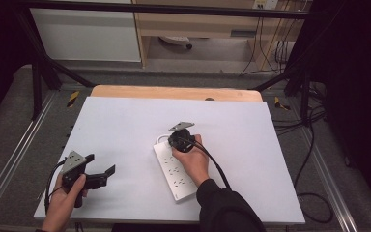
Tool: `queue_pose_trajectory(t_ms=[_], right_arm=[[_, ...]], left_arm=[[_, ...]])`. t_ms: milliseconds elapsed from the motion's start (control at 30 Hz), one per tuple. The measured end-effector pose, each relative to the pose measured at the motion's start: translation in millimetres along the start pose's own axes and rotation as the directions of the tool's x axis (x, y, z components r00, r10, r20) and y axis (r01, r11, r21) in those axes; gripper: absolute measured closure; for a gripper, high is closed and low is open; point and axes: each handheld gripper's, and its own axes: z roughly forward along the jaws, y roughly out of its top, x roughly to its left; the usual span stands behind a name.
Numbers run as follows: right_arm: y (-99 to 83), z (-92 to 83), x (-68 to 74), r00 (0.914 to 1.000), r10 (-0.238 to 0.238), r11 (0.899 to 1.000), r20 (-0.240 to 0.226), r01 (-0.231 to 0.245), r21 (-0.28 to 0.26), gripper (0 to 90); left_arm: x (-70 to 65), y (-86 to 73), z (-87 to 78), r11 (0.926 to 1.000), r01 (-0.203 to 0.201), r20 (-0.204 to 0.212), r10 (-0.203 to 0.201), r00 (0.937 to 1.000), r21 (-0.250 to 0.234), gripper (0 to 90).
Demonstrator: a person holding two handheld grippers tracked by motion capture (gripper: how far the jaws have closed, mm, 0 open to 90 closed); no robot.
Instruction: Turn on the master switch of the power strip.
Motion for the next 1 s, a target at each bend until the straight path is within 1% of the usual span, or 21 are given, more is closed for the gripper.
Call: queue_pose_trajectory(t_ms=[500,1000], right_arm=[[-0.5,0.5,1.6,0.9999,-0.012,1.0,0.011,0.012,0.004,90.0],[0.7,0.9,1.2,0.9999,-0.006,1.0,0.011,0.006,0.009,90.0]], left_arm=[[-0.4,-0.3,0.9,1.0,-0.006,0.0,0.006,1.0,0.006,6.1],[-0.7,-0.5,1.2,0.9999,-0.008,0.0,0.008,1.0,0.01,6.1]])
